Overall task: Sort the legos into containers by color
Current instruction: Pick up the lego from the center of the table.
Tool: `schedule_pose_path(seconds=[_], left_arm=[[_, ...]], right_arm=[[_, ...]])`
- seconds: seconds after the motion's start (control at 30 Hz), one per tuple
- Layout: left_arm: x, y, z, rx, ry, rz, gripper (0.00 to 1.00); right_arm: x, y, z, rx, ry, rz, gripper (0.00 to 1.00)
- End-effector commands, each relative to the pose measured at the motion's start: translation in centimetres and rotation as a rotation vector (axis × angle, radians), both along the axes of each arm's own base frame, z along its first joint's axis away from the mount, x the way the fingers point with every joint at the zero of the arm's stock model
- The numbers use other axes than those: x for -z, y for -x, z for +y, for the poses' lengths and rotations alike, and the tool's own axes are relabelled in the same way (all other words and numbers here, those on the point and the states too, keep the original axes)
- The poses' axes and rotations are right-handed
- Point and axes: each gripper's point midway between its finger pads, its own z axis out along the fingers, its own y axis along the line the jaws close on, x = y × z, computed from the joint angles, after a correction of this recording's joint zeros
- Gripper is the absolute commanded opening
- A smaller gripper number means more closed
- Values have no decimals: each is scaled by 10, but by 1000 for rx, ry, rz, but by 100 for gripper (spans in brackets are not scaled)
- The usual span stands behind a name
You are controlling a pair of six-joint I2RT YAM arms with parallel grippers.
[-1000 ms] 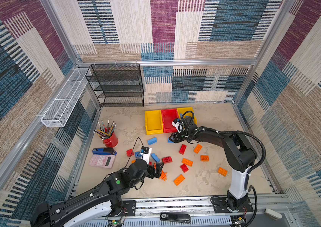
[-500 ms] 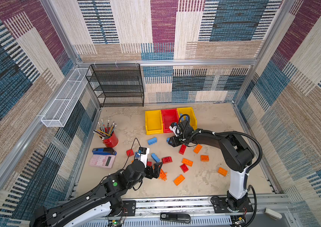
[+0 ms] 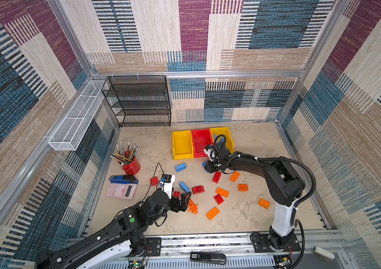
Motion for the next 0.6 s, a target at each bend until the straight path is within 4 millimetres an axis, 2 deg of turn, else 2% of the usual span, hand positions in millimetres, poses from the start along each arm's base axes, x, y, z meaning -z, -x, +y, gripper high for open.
schedule_pose_path(seconds=[0.0, 0.1, 0.27, 0.43, 0.5, 0.57], left_arm=[[-7, -2, -2, 7, -16, -12, 99], [-16, -7, -13, 40, -29, -19, 99], [-33, -20, -40, 117, -3, 10, 99], [-37, -40, -48, 110, -15, 47, 99], [-38, -46, -49, 114, -9, 55, 99], [-38, -52, -48, 110, 1, 66, 99]], right_arm=[[-28, -3, -10, 40, 16, -67, 17], [-53, -19, -25, 99, 82, -152, 18], [-74, -55, -33, 164, 120, -202, 18], [-101, -89, -40, 224, 94, -258, 18], [-106, -104, -48, 253, 92, -264, 18], [-99, -116, -58, 280, 99, -249, 18]])
